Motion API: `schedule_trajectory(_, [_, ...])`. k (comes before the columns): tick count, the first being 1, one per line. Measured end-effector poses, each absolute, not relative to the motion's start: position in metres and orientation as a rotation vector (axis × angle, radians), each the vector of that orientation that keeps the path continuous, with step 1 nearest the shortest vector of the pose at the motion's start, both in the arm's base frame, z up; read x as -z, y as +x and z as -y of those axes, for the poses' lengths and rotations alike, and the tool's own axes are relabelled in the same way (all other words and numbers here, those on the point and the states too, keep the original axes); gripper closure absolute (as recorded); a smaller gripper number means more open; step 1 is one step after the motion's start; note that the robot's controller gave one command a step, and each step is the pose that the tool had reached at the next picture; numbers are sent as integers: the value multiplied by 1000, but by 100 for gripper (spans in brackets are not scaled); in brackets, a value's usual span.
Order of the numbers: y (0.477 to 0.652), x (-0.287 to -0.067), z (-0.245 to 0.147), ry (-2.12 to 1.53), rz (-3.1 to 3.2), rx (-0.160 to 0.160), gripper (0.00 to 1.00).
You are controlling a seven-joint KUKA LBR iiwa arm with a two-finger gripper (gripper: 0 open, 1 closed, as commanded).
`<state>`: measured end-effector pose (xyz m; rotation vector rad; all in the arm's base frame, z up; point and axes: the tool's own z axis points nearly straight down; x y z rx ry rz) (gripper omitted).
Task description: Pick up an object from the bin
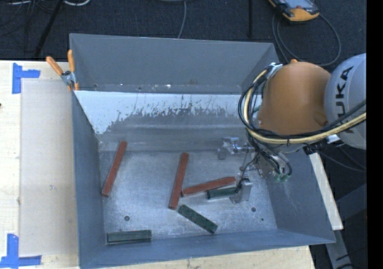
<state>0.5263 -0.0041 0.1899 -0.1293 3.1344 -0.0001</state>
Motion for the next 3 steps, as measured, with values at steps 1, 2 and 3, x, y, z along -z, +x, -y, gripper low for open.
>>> schedule_trajectory(1, [533, -169, 6, -172, -3130, 1, 0])
schedule_trajectory(2, [512, -152, 4, -255, -3143, -2, 0])
schedule_trajectory(3, [537, -130, 21, -670, -3060, 4, 0])
